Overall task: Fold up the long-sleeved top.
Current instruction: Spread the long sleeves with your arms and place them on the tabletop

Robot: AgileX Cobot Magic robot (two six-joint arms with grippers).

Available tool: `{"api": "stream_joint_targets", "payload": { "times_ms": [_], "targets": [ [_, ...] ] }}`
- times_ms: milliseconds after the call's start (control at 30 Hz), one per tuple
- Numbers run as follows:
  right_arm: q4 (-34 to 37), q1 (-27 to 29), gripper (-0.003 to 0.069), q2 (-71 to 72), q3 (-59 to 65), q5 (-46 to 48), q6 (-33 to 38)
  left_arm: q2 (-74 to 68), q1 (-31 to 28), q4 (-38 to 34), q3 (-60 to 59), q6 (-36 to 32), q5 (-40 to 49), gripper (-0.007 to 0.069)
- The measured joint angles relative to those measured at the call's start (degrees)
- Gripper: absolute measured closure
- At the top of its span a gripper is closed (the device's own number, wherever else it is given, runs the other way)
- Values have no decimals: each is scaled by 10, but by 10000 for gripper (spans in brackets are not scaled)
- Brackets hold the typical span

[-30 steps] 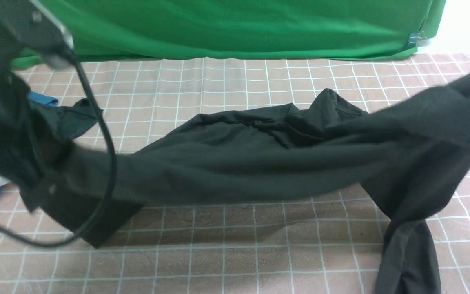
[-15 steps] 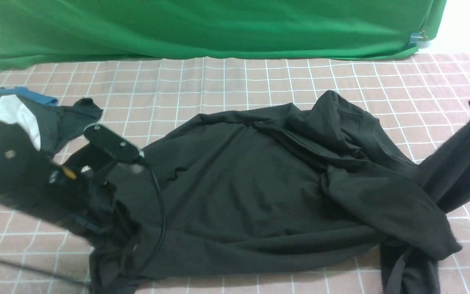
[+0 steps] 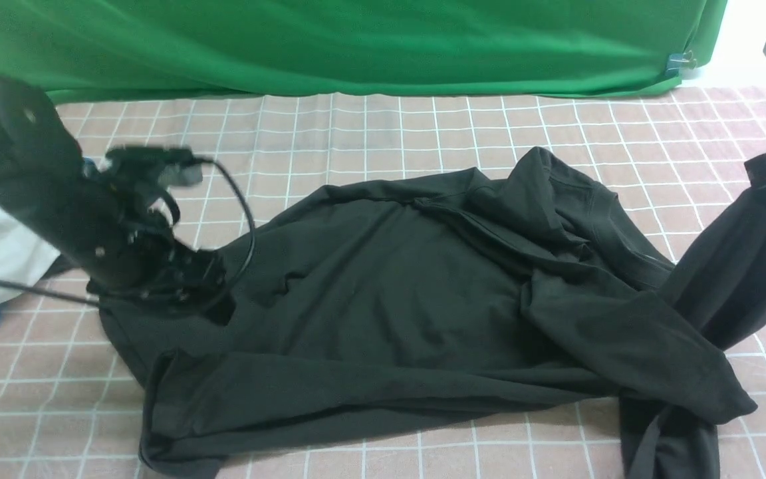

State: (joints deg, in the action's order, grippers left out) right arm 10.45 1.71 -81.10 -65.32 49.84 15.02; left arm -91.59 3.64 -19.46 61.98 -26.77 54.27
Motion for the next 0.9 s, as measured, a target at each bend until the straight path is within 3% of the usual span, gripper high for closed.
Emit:
{"api": "stream_joint_targets", "payload": {
  "times_ms": [67,233,267,367,467,633,900],
  "targets": [
    [3,0,629,0,0,0,0,20,21,7,-3,-14,5,36],
    [22,0,629,0,0,0,15,130,161,77,-78,-91,-21,181],
    [25,0,629,0,0,0,17,151,200,109,-120,-106,-33,238],
    [28,0,629,0,0,0,19,173,245,165,-193,-113,-86,290],
    [30,0,629,0,0,0,22,172,251,188,-234,-101,-162,284],
    [41,0,629,0,0,0,23,129,254,212,-263,-82,-298,202],
    [44,0,629,0,0,0,23,32,254,256,-263,-66,-386,158]
  ]
}}
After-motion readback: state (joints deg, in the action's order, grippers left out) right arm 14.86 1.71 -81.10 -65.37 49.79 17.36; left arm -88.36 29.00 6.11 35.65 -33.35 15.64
